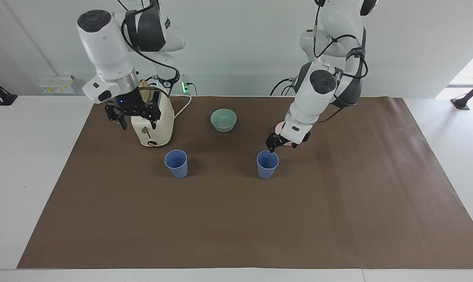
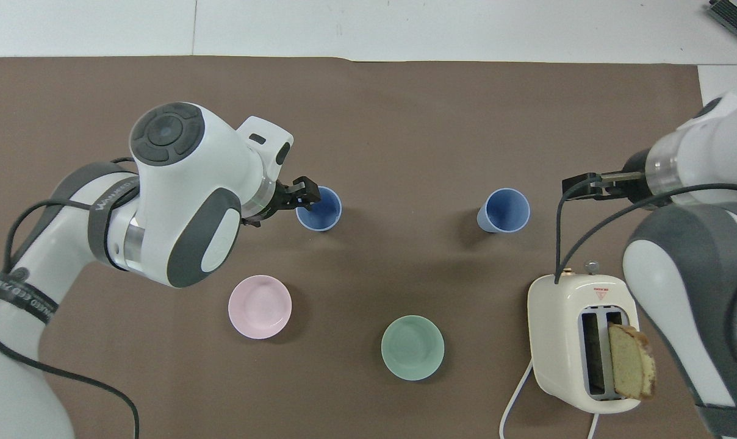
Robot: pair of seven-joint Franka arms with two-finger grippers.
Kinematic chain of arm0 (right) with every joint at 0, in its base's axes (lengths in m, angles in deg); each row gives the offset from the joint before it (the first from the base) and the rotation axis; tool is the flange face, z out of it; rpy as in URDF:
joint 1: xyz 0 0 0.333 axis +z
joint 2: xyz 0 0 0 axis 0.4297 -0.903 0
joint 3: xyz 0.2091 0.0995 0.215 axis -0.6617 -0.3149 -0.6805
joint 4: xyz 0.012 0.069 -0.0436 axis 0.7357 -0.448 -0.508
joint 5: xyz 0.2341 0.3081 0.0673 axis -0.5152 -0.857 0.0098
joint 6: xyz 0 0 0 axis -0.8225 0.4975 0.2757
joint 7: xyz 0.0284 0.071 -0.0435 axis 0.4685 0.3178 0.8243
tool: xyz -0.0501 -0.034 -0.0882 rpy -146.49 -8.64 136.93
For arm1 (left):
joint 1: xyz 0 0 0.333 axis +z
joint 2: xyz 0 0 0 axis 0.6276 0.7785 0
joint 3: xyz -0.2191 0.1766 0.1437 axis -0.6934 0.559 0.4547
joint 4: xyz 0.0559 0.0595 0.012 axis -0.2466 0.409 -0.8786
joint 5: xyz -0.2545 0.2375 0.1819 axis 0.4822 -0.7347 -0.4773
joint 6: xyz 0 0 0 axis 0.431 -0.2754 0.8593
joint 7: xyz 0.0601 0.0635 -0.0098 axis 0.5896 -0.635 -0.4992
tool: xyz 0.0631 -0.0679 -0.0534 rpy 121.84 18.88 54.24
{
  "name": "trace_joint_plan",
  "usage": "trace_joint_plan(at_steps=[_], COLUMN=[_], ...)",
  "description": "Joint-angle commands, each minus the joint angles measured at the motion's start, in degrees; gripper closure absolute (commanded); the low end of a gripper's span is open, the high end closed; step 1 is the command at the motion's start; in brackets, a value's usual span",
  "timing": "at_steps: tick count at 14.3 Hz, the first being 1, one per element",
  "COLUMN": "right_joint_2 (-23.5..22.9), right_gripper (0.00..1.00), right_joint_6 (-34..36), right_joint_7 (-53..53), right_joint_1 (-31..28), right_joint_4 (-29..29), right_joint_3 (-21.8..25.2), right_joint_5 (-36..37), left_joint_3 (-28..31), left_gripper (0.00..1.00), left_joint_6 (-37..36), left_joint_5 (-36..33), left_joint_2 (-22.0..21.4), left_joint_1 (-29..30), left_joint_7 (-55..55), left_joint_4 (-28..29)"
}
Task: Stack blue cups with both arms
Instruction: 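Release the cup and withdraw the left gripper while the right gripper reaches the other cup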
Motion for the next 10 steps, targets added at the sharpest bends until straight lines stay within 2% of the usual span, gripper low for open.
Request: trace_joint_plan(at_steps=[1,3,7,10], right_joint_2=[-3.59,-3.86,-5.36,-6.76], right_gripper=[0.0,0.0,0.0,0.0], right_joint_6=[-3.2,-10.2,-15.76,-18.32], right_joint_7=[1.54,1.8,5.76,5.67], right_joint_1=[0.94,1.82,1.73,1.73], right_joint_4=[-1.13,-6.21,-12.11,-13.09], right_joint_3=[0.05,0.05,0.14,0.14], right_joint_5=[-1.03,-4.17,-4.72,-4.72], left_joint_3=[0.15,0.07,0.33,0.51], left_gripper=[0.0,0.0,0.0,0.0], left_joint_6=[-6.98,-12.43,-17.55,-19.39], left_joint_5=[-0.41,-2.42,-7.53,-8.67], left_joint_2=[-3.61,-3.97,-4.05,-4.14], left_joint_1=[5.37,9.77,13.56,17.07], left_joint_7=[7.2,13.28,19.71,24.99], left_joint_4=[-2.65,-6.07,-9.51,-10.48])
